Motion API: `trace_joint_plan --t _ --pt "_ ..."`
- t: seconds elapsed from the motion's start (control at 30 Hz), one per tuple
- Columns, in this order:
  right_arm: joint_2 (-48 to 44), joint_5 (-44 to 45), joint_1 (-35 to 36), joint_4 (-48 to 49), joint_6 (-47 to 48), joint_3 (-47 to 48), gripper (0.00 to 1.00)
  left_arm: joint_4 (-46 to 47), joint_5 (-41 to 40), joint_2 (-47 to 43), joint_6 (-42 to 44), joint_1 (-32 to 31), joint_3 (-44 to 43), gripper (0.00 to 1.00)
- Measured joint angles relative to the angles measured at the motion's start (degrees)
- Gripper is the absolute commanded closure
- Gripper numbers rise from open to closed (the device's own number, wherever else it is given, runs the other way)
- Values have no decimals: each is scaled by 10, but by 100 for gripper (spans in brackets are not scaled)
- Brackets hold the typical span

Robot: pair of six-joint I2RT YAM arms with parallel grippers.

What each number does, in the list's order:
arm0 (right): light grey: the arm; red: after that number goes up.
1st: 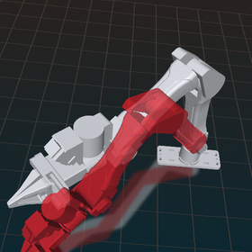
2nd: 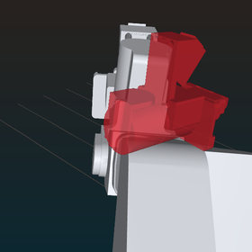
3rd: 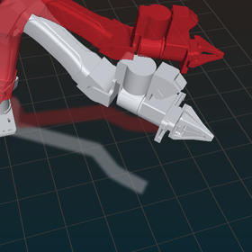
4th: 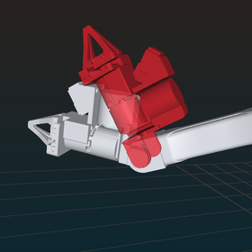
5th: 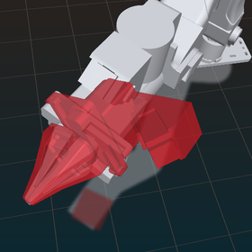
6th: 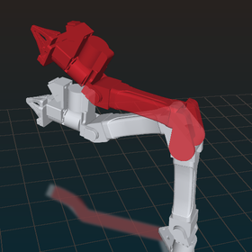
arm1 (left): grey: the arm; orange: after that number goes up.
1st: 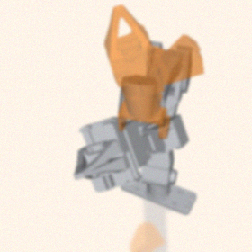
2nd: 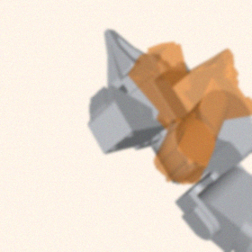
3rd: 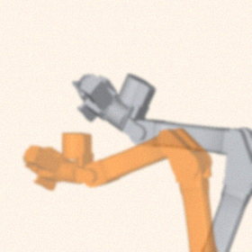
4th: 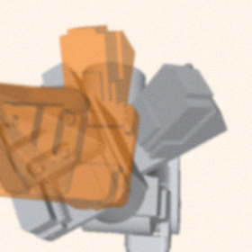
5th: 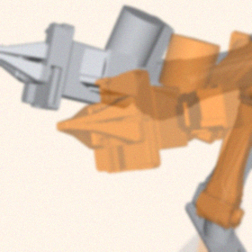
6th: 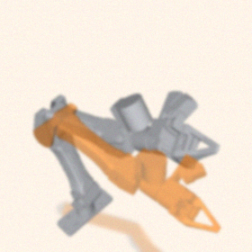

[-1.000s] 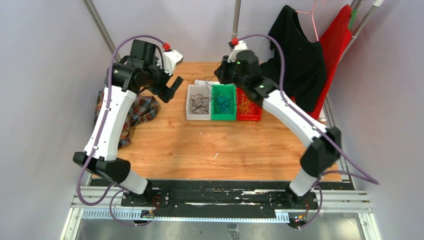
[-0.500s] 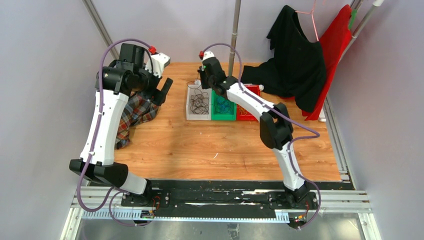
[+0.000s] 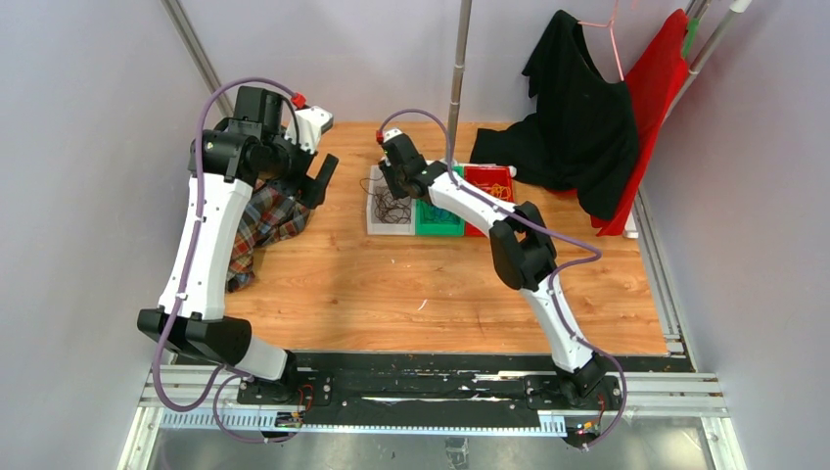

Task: Untangle the cables

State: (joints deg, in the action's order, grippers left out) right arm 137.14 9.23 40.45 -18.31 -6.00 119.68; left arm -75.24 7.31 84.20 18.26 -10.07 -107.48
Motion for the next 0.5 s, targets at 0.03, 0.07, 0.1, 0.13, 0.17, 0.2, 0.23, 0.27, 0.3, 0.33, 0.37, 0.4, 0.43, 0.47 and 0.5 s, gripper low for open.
trace_joint_plan --t 0.03,0.07,0.1,0.13,0.17,0.2,0.23,0.27,0.3,0.33,0.37,0.4,0.43,0.47,0.5 --pt "-4 -3 1 0 1 -4 46 0 0 0 1 0 0 2" --pt "-8 -4 1 -2 0 -6 37 0 1 0 2 1 0 2" --pt "-16 -10 1 -2 1 -12 34 0 2 -1 4 2 0 2" --pt "-26 -21 1 -4 4 -21 33 1 2 -1 6 2 0 2" --pt "-36 -26 1 -5 5 -28 32 4 2 -4 9 2 5 2" --pt "-48 -33 1 -7 7 -35 32 6 2 -6 11 2 10 2" --pt "-62 -42 1 -10 9 -45 32 9 2 -9 13 2 18 2" --pt "-77 -51 1 -13 9 -52 31 13 2 -12 14 3 27 2" --pt "-92 -62 1 -15 9 -60 31 18 3 -15 15 3 38 2" --pt "-104 -68 1 -16 10 -64 31 23 5 -17 16 3 49 2" --pt "-117 -76 1 -16 10 -69 32 31 7 -18 17 3 60 2" --pt "-133 -87 1 -17 10 -75 34 38 10 -19 17 3 73 2" --pt "-142 -93 1 -17 10 -79 37 47 14 -20 17 3 88 1" --pt "-154 -100 1 -17 10 -85 38 54 17 -21 19 3 101 1" --pt "-162 -107 0 -17 10 -89 39 63 20 -21 19 3 116 1"
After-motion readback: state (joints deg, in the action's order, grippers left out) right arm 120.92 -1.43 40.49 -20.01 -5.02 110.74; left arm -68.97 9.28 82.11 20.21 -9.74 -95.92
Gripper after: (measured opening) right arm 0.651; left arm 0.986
